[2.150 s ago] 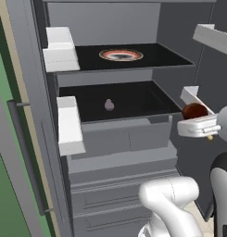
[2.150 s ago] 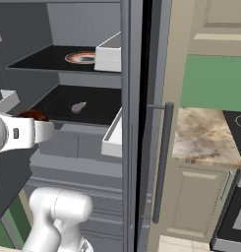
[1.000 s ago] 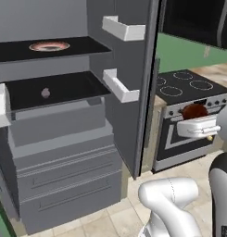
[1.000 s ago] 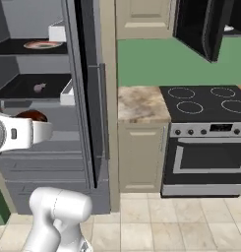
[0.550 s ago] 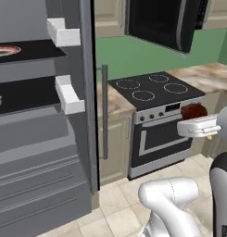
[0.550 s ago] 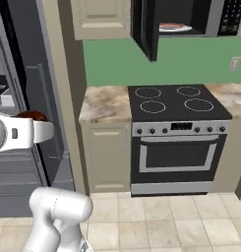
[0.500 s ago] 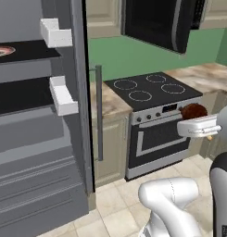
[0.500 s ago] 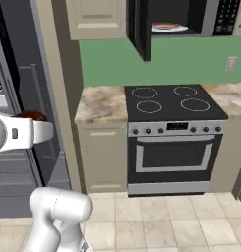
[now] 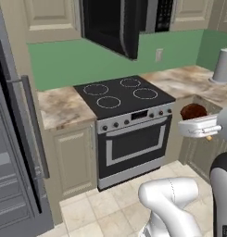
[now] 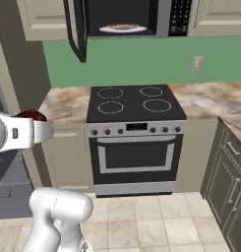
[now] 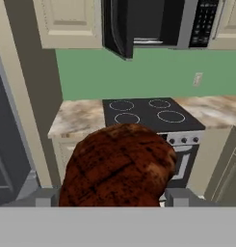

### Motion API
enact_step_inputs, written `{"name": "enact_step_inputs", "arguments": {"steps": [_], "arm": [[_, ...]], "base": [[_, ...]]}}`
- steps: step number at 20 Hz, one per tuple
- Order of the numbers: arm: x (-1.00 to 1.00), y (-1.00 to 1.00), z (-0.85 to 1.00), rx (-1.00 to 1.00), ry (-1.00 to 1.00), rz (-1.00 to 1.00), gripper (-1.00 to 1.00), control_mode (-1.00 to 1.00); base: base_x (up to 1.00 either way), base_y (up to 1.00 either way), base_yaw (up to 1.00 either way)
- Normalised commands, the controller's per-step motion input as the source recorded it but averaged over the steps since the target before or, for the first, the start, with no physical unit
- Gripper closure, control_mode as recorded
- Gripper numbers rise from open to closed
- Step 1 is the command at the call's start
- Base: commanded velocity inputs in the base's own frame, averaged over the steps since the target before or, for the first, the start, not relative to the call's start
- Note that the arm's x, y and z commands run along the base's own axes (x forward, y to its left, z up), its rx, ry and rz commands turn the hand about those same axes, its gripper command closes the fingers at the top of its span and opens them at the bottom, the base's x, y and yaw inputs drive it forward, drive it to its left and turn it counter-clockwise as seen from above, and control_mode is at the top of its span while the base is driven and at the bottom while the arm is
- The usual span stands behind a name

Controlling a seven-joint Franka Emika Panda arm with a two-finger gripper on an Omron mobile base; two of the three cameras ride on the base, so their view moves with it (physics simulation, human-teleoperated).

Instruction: Transport the steak from the fridge to the microwave and turn on the microwave.

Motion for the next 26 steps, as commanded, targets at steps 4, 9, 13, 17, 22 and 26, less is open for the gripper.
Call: {"name": "enact_step_inputs", "arguments": {"steps": [4, 9, 13, 17, 22, 26], "arm": [[0.0, 0.0, 0.0, 0.0, 0.0, 0.0, 1.0, 1.0], [0.0, 0.0, 0.0, 0.0, 0.0, 0.0, 1.0, 1.0], [0.0, 0.0, 0.0, 0.0, 0.0, 0.0, 1.0, 1.0], [0.0, 0.0, 0.0, 0.0, 0.0, 0.0, 1.0, 1.0], [0.0, 0.0, 0.0, 0.0, 0.0, 0.0, 1.0, 1.0], [0.0, 0.0, 0.0, 0.0, 0.0, 0.0, 1.0, 1.0]], "base": [[0.02, -0.78, 0.0], [0.07, -0.6, 0.0], [0.17, -0.48, 0.0], [0.21, -0.28, 0.0], [0.27, -0.01, 0.0], [0.44, 0.0, 0.0]]}}
